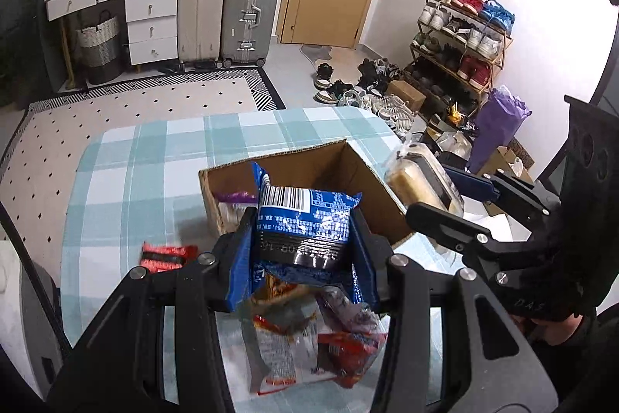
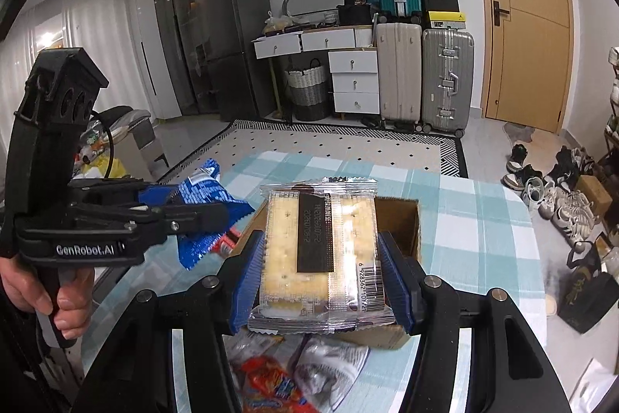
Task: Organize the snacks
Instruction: 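Carry the cracker pack and blue Oreo pack over the cardboard box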
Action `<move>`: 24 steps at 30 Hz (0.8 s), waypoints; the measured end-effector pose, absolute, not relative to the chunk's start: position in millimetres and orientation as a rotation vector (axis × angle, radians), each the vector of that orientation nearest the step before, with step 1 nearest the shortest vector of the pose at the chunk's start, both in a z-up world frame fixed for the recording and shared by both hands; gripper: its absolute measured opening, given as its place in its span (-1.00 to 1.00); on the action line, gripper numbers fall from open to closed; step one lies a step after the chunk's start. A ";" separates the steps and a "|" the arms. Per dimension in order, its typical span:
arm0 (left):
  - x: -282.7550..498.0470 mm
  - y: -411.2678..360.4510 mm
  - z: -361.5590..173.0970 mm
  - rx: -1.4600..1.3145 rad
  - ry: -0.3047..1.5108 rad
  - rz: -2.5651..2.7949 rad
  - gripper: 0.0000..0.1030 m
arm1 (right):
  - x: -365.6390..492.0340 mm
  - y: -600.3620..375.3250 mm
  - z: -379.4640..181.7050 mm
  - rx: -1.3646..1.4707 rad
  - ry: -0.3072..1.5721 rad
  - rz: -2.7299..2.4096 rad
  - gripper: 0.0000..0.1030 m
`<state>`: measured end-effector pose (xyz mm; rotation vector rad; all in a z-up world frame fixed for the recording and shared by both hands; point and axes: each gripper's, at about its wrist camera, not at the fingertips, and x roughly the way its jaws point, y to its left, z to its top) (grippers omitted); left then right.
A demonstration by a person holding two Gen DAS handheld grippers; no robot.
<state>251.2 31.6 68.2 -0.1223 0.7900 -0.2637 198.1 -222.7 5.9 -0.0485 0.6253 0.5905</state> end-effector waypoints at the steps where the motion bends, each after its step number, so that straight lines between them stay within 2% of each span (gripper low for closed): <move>1: 256.7 30.6 67.7 -0.123 0.796 -0.264 -0.17 | 203.1 -222.4 6.0 -0.046 0.627 0.590 0.12; 24: 337.9 14.2 19.2 -0.100 0.888 -0.297 -0.17 | 281.2 -209.4 -42.4 -0.072 0.753 0.530 0.13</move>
